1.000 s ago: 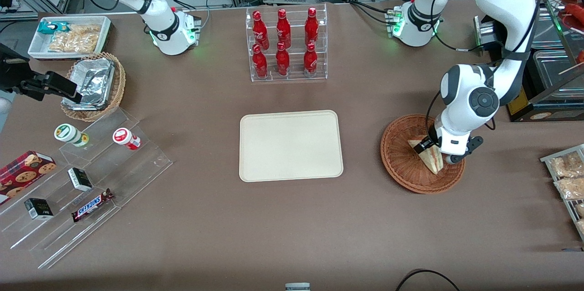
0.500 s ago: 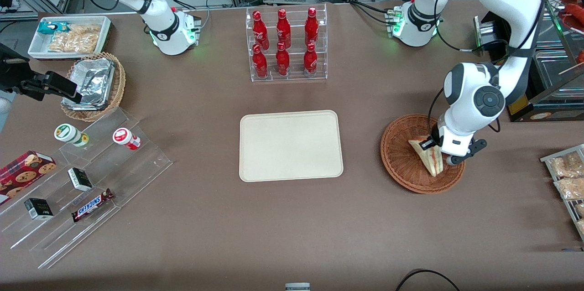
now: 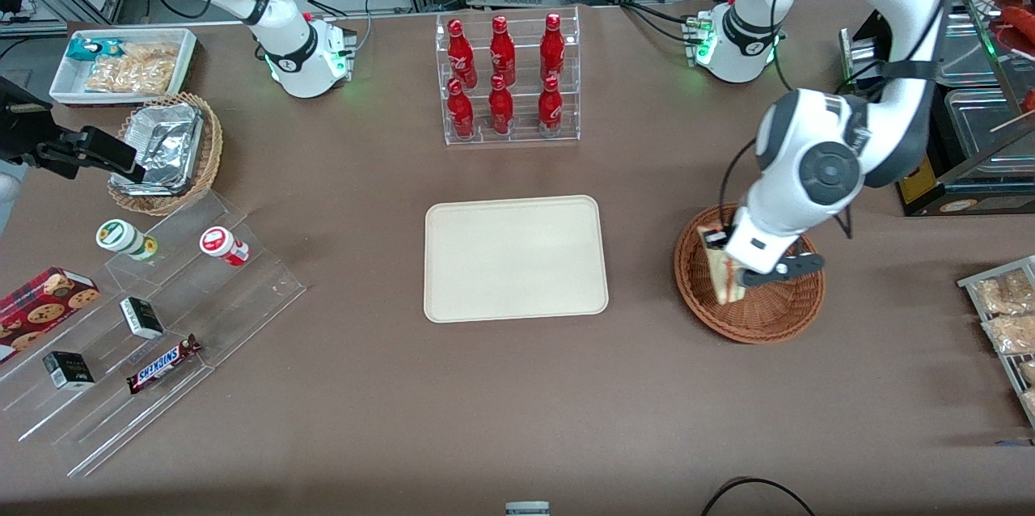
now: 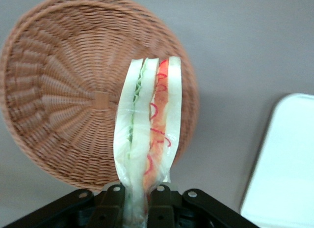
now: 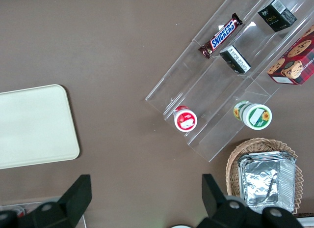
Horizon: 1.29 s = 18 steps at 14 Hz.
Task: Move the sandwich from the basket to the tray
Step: 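Lift the sandwich and carry it over the cream tray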
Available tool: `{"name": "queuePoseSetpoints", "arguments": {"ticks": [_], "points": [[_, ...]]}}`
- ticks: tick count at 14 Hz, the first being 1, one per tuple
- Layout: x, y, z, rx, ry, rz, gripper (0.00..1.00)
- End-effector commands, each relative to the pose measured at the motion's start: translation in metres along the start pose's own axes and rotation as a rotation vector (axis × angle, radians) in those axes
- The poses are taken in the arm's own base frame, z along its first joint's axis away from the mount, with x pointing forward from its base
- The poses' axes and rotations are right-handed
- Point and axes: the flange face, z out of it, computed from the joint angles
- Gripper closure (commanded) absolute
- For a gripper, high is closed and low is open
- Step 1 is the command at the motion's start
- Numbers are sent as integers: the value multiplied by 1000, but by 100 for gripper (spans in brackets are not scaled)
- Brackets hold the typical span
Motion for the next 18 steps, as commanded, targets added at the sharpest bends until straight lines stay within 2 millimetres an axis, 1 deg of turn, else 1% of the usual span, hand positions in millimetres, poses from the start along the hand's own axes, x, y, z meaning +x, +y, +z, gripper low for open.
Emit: {"name": "queuePoseSetpoints", "arguments": {"ticks": [1, 2, 3, 4, 6, 7, 10, 11, 13, 15, 16, 18], "points": [[-10, 63, 15, 9, -23, 44, 95], [-18, 84, 20, 13, -25, 41, 95], [-22, 98, 26, 14, -27, 38, 95], [-31, 119, 32, 13, -25, 53, 95], [-37, 156, 39, -10, -34, 49, 95], [-44, 176, 41, -26, -40, 59, 95], [-55, 224, 49, -91, -66, 58, 95], [-64, 241, 55, -100, -62, 56, 95], [-81, 268, 71, -118, -39, 46, 95], [-92, 289, 83, -129, -18, 33, 95], [-96, 298, 87, -130, -18, 28, 95], [-98, 313, 89, -139, -11, 9, 95]]}}
